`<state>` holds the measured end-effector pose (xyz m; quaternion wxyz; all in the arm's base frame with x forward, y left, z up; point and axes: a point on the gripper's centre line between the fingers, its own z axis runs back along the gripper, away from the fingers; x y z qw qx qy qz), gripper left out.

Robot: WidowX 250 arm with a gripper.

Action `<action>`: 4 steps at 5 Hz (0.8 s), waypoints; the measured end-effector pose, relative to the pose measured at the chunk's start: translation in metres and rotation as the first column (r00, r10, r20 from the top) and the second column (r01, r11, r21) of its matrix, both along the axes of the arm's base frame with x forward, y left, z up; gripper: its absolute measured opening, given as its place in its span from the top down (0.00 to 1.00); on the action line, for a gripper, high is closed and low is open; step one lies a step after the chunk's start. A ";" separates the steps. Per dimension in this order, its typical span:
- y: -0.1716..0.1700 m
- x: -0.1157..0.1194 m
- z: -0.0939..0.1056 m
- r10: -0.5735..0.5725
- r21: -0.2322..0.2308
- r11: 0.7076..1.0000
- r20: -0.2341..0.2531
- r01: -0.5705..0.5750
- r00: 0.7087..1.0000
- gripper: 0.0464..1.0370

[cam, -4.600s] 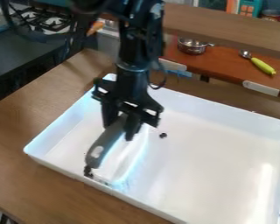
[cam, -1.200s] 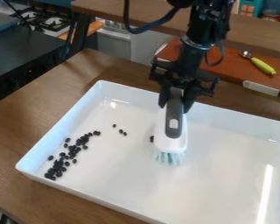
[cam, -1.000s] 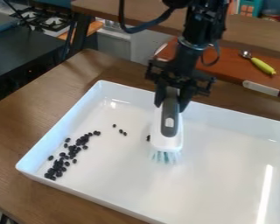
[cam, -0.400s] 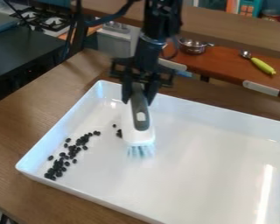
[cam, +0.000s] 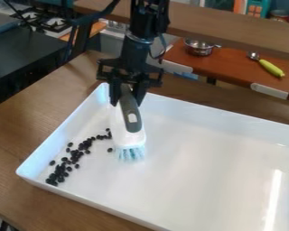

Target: Sweep into pile

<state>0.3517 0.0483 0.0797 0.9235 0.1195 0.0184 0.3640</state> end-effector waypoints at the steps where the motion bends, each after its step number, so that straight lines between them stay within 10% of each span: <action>1: 0.007 -0.004 0.000 0.095 -0.014 0.995 0.013 -0.094 0.995 0.56; 4: 0.009 -0.037 -0.001 0.185 -0.021 0.983 0.012 -0.185 0.983 0.56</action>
